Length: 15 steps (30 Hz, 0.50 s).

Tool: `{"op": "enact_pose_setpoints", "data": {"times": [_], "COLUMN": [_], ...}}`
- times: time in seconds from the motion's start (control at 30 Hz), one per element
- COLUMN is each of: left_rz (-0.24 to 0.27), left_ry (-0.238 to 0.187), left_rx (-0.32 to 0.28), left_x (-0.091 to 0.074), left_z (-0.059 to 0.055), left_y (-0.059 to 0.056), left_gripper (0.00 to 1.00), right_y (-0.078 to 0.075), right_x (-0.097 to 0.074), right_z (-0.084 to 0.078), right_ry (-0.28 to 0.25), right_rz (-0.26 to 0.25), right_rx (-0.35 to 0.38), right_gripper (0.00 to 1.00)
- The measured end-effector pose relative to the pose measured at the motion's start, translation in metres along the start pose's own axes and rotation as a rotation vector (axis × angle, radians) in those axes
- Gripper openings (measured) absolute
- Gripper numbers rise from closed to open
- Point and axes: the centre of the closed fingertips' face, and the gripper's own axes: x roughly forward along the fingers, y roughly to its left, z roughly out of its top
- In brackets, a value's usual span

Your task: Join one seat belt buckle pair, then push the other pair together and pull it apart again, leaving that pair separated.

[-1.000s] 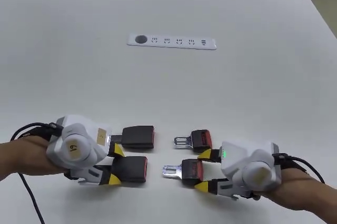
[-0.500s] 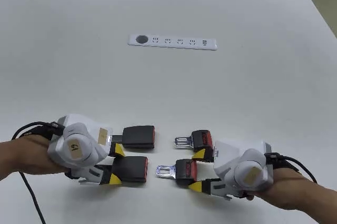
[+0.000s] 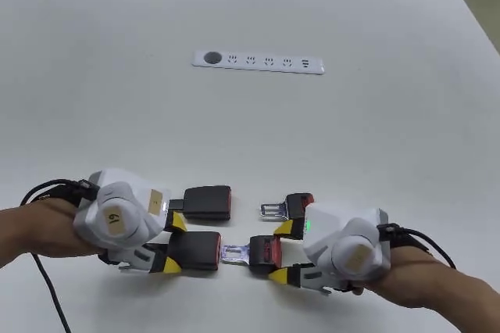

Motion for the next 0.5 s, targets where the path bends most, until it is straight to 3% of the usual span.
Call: {"op": "enact_pose_setpoints", "data": {"times": [0.5], "left_rz": [0.006], "left_ry": [0.000], "left_rx": [0.000], "left_x": [0.000], "left_z": [0.000], "left_y": [0.000], "left_gripper": [0.32], "right_y": [0.002], "right_x": [0.013], "right_z": [0.015], "right_ry": [0.000], "right_rz": [0.008], "right_rx": [-0.015], "right_gripper": [0.29]}}
